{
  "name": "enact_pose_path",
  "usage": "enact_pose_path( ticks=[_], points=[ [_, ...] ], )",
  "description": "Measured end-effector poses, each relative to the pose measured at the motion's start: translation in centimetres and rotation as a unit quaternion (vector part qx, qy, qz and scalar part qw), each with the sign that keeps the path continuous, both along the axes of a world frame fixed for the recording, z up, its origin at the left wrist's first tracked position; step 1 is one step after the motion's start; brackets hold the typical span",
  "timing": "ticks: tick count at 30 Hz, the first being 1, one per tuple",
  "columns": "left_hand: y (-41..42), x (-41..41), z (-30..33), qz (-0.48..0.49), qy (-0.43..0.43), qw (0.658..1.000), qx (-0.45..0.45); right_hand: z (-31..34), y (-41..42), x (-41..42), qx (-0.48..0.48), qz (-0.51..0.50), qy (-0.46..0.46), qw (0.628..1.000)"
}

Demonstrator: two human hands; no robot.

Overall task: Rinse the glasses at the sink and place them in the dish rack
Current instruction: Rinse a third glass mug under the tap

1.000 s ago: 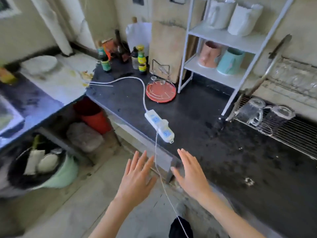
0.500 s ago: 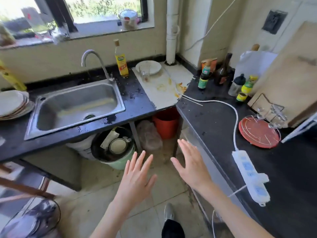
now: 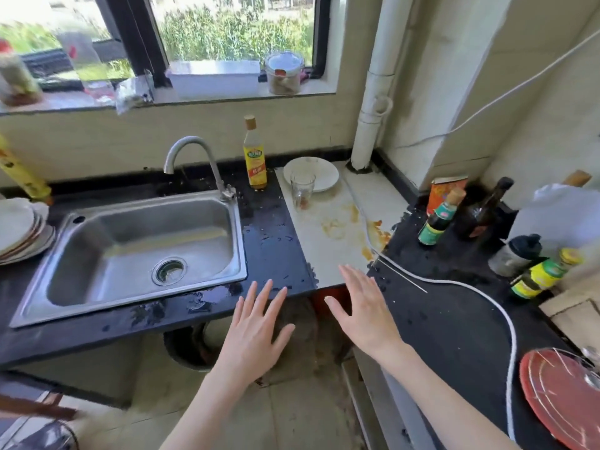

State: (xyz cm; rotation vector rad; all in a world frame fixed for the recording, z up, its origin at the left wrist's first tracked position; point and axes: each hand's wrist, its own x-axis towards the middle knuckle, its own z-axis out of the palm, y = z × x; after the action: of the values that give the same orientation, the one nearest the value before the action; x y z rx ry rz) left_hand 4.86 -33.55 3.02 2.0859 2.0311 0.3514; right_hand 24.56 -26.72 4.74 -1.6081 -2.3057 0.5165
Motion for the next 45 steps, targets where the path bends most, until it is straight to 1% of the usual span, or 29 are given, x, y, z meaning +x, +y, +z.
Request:
enact_pose_path(
  ticks=[5, 9, 11, 14, 19, 21, 23, 26, 28, 30, 33, 35, 36, 37, 40, 42, 45],
  points=[
    [7.4, -2.9, -1.1, -0.014, 0.009, 0.999, -0.044, -0.3, 7.5, -2.9, -0.025, -0.017, -0.003, 1.0],
    [14.1, -6.4, -2.0, -0.038, 0.018, 0.998, -0.055, -1.8, 13.7, -6.3, -0.045, -0.05, -0.005, 0.998],
    [17.4, -8.7, -2.2, -0.044, 0.041, 0.997, -0.041, -2.4, 16.5, -8.3, -0.065, -0.06, 0.0, 0.996],
    [21.6, -11.6, -2.0, -0.049, 0.057, 0.996, -0.049, -3.1, 21.0, -10.8, -0.105, -0.092, 0.026, 0.99],
    [25.5, -14.1, -2.3, -0.037, 0.027, 0.997, -0.061, -4.6, 28.1, -13.7, -0.194, -0.177, 0.101, 0.96],
    [26.3, -14.9, -2.8, -0.025, 0.02, 0.996, -0.077, -5.3, 30.6, -14.7, -0.239, -0.204, 0.14, 0.939],
    [27.0, -15.5, -3.1, -0.009, 0.006, 0.997, -0.075, -5.9, 32.8, -15.7, -0.289, -0.236, 0.193, 0.907],
    [27.0, -15.7, -4.1, 0.031, -0.034, 0.997, -0.066, -6.7, 35.0, -16.4, -0.353, -0.286, 0.296, 0.84],
    [26.9, -15.7, -4.5, 0.06, -0.043, 0.996, -0.058, -7.4, 36.1, -16.6, -0.383, -0.309, 0.351, 0.797],
    [26.7, -16.0, -4.9, 0.075, -0.041, 0.993, -0.086, -7.9, 36.8, -16.8, -0.41, -0.317, 0.401, 0.755],
    [26.3, -16.6, -5.3, 0.098, -0.048, 0.99, -0.086, -8.4, 37.4, -16.9, -0.439, -0.313, 0.47, 0.699],
    [25.7, -17.1, -5.4, 0.116, -0.061, 0.987, -0.097, -8.6, 37.0, -16.7, -0.452, -0.296, 0.498, 0.678],
    [25.3, -17.4, -5.4, 0.123, -0.071, 0.985, -0.102, -8.7, 36.5, -16.7, -0.456, -0.283, 0.501, 0.679],
    [24.9, -17.8, -5.5, 0.127, -0.084, 0.983, -0.103, -8.9, 35.9, -16.7, -0.458, -0.267, 0.491, 0.692],
    [23.5, -19.0, -5.4, 0.142, -0.145, 0.974, -0.101, -8.3, 33.1, -17.6, -0.458, -0.194, 0.416, 0.761],
    [22.9, -19.8, -5.3, 0.152, -0.195, 0.964, -0.102, -7.8, 31.3, -18.7, -0.46, -0.132, 0.37, 0.796],
    [22.9, -21.8, -5.2, 0.152, -0.253, 0.951, -0.092, -7.2, 29.3, -21.4, -0.477, -0.06, 0.33, 0.812]
  ],
)
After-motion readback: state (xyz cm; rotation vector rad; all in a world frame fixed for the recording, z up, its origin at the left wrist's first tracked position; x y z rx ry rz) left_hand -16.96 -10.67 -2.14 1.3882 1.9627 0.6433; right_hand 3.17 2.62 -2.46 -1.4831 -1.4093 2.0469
